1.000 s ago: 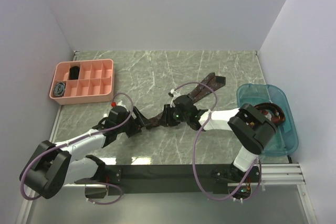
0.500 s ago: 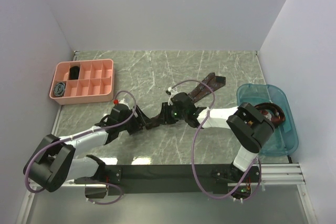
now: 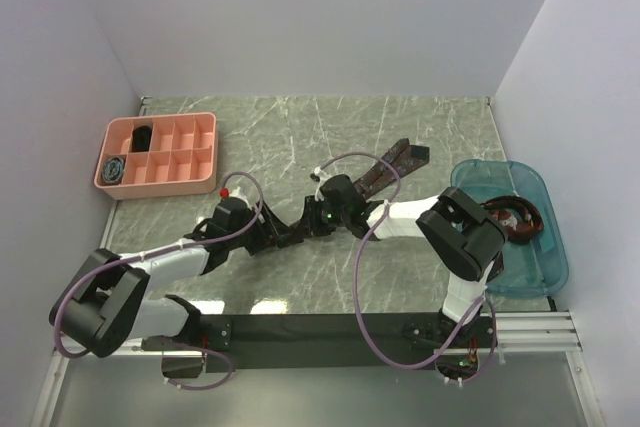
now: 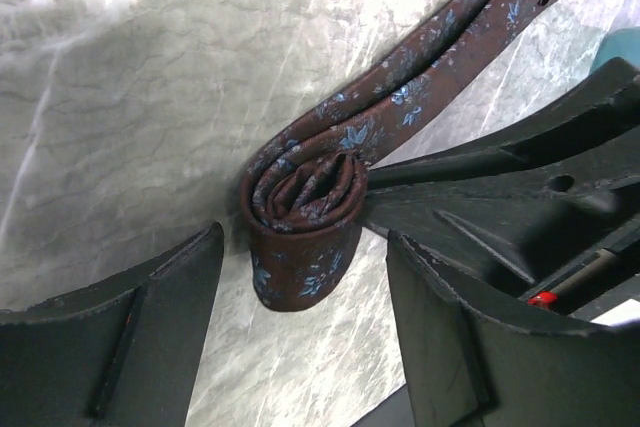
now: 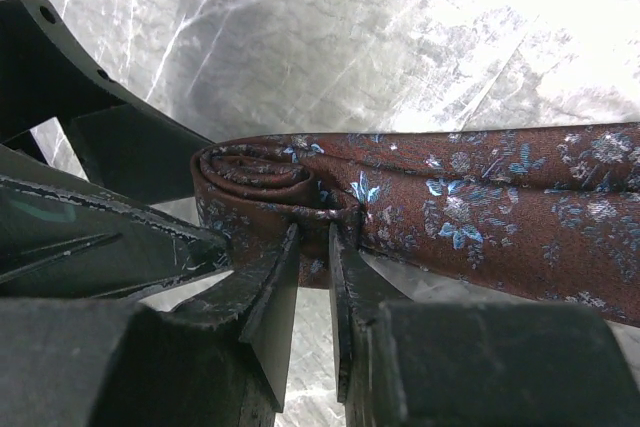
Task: Roll the ties
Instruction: Roll the tie
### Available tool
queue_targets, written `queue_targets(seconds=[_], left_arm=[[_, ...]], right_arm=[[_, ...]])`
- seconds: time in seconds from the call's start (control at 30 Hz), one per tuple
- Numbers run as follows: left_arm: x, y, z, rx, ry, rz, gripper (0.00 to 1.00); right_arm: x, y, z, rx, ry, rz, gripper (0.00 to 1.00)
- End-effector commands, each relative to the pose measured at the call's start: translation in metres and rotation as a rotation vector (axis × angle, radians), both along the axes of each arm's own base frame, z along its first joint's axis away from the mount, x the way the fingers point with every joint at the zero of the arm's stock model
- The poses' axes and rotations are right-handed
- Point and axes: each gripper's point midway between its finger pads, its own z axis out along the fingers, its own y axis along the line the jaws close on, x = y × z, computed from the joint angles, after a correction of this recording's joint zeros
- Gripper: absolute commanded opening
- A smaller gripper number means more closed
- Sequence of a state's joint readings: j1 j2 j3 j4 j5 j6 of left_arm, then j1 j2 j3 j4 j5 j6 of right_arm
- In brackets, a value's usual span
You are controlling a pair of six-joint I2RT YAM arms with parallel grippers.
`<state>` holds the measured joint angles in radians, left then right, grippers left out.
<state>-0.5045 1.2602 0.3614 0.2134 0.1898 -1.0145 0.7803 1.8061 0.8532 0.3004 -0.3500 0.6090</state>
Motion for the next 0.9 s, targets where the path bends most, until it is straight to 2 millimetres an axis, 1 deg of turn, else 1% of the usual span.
queue_targets(seconds=[0.0, 0.07, 0.2, 0.3, 0.43, 0.6, 0.8, 0.87], left_arm=[[0.005, -0.008, 0.007, -0.016, -0.03, -0.025, 0.72], [0.006, -0.009, 0.008, -0.022, -0.033, -0.025, 0.69], [0.004, -0.013, 0.005, -0.024, -0.019, -0.038, 0.66], [0.003, -0.012, 0.003, -0.02, -0.014, -0.037, 0.66], [0.002, -0.012, 0.004, -0.025, -0.017, -0.035, 0.62], [0.002, -0.011, 0.003, -0.034, -0.01, -0.024, 0.58], [0.002, -0.007, 0.002, -0.037, -0.013, 0.01, 0.46], [0.002, -0.005, 0.001, -0.034, -0.012, 0.024, 0.4]], right_arm=[[0.008, 0.009, 0.008, 0.023, -0.019, 0.016, 0.25], [0.007, 0.008, 0.005, 0.016, -0.012, 0.019, 0.25], [0.01, 0.009, 0.003, 0.009, -0.017, 0.02, 0.25], [0.013, 0.011, 0.008, 0.011, -0.034, 0.022, 0.25], [0.018, 0.014, 0.017, 0.018, -0.062, 0.023, 0.25], [0.021, 0.017, 0.022, 0.027, -0.073, 0.026, 0.25], [0.022, 0.019, 0.019, 0.032, -0.07, 0.029, 0.25], [0.02, 0.016, 0.02, 0.026, -0.074, 0.027, 0.25]])
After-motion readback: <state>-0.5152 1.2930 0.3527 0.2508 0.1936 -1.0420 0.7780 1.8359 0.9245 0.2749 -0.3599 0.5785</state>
